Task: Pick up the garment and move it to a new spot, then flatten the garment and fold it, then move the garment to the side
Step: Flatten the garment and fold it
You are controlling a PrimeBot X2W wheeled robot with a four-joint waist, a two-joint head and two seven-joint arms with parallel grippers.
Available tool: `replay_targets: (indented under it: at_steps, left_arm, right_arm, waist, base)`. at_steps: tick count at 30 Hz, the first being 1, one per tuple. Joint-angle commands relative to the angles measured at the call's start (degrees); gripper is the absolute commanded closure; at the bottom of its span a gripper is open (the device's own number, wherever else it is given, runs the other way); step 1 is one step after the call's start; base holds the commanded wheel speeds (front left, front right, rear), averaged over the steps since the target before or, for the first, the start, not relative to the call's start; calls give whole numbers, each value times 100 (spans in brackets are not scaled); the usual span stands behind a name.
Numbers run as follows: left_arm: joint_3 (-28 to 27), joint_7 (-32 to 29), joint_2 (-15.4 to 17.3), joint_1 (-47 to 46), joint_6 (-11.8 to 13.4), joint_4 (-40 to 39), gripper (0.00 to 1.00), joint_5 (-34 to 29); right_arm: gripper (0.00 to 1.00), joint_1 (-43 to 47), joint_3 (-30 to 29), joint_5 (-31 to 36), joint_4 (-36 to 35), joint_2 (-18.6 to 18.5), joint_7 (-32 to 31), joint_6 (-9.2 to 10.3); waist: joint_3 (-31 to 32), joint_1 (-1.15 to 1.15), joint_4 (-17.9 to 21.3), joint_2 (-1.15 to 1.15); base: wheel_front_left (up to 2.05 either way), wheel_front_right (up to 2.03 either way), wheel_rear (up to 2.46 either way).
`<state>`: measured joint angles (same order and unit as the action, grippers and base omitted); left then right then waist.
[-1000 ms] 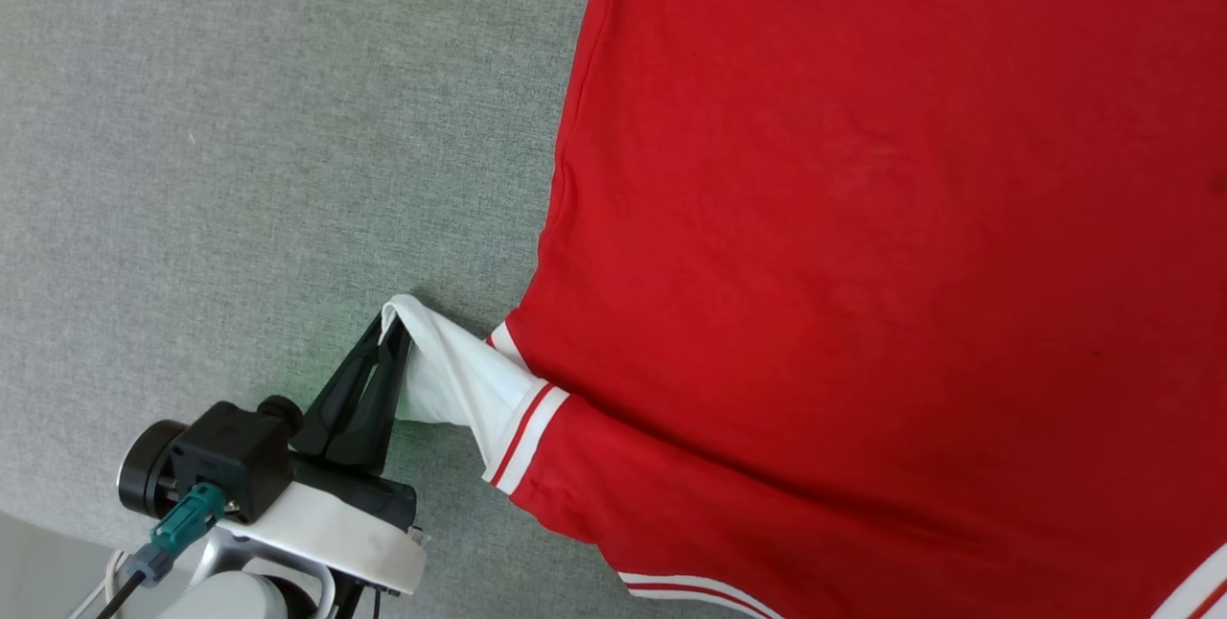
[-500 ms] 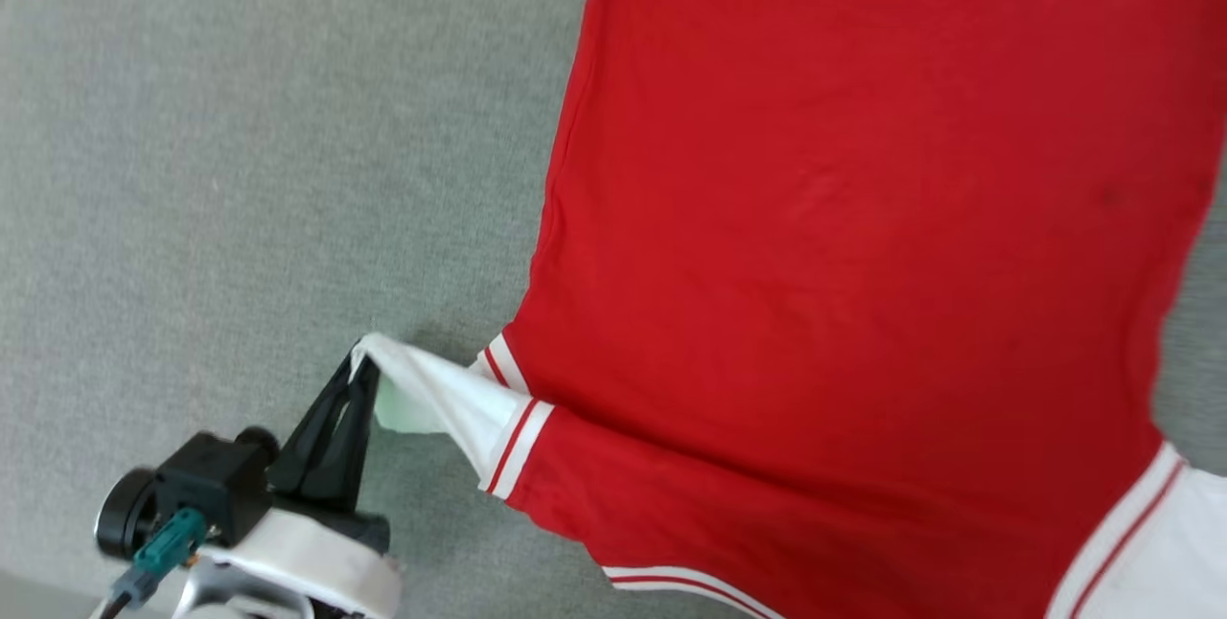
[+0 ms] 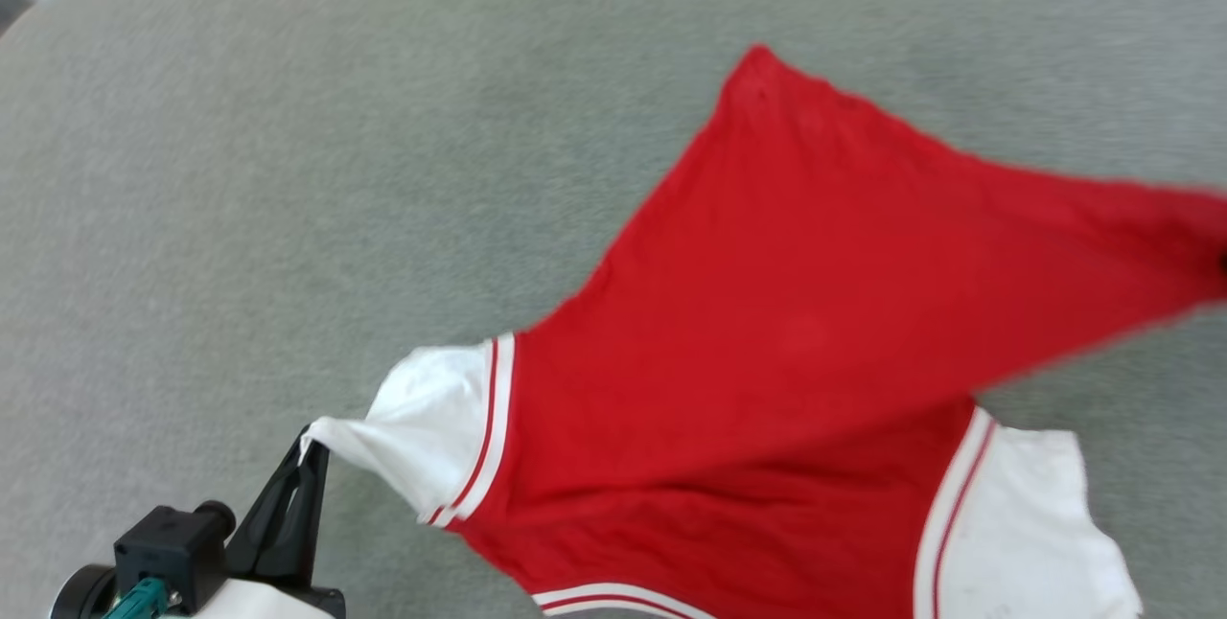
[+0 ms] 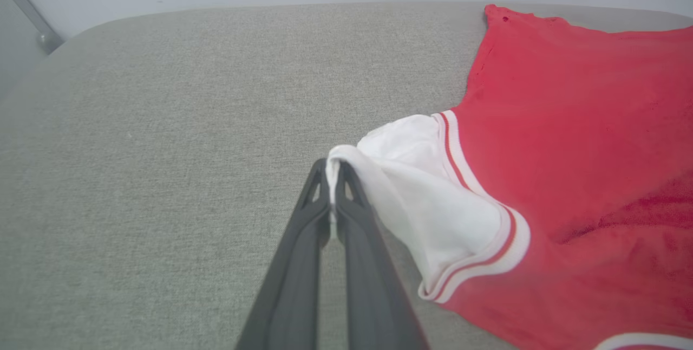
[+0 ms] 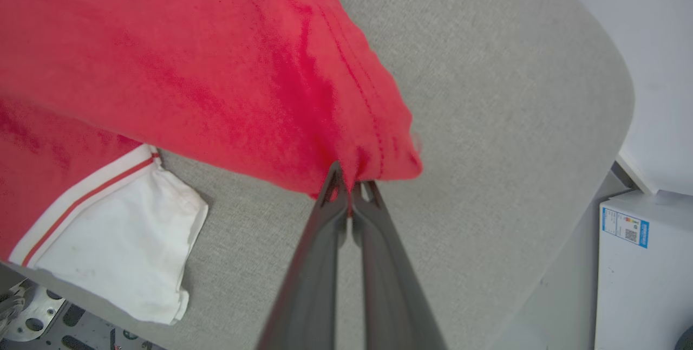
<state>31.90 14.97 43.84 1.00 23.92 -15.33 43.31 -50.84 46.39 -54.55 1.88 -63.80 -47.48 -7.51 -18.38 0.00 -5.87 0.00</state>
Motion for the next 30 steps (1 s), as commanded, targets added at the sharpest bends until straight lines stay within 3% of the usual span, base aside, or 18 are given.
replay_targets:
  at_steps: [1, 5, 9, 14, 18, 19, 20, 30]
  left_arm:
    - [-36, 16, 20, 105, 52, -29, 100, 25]
    - [-91, 19, 72, 280, 94, -62, 100, 60]
    - [-153, 21, 112, 388, 139, -99, 100, 75]
    - [-151, 8, 157, 416, 118, -119, 100, 59]
    - [-143, -39, 183, 373, 109, -111, 100, 51]
    - [-142, -44, 191, 373, 116, -109, 100, 52]
    - [-143, -45, 194, 380, 125, -106, 100, 55]
    - [-60, -80, 154, 290, 104, -174, 100, 4]
  right_arm:
    - [100, 386, 29, -111, -92, -163, 119, 4]
    - [100, 1451, 64, -424, -312, -560, 437, 4]
    - [100, 2571, 64, -650, -237, -605, 810, 4]
    - [100, 3680, -88, -668, 259, -37, 1345, 4]
    - [100, 4037, -328, -446, 548, 398, 1568, 4]
    - [93, 4046, -427, -394, 579, 452, 1578, 5]
    - [0, 4039, -520, -315, 574, 462, 1548, 6]
    - [0, 3175, -2048, -119, -409, 44, 1208, 4]
  waist:
    - [290, 0, 320, 0]
    - [403, 0, 500, 0]
    - [445, 0, 636, 0]
    - [422, 0, 696, 0]
    - [419, 0, 712, 0]
    - [427, 0, 718, 0]
    - [441, 0, 723, 0]
    - [411, 0, 604, 0]
  base:
    - [0, 0, 0]
    - [0, 0, 0]
    - [0, 0, 0]
    - [0, 0, 0]
    - [0, 0, 0]
    - [0, 0, 0]
    - [0, 0, 0]
    - [0, 0, 0]
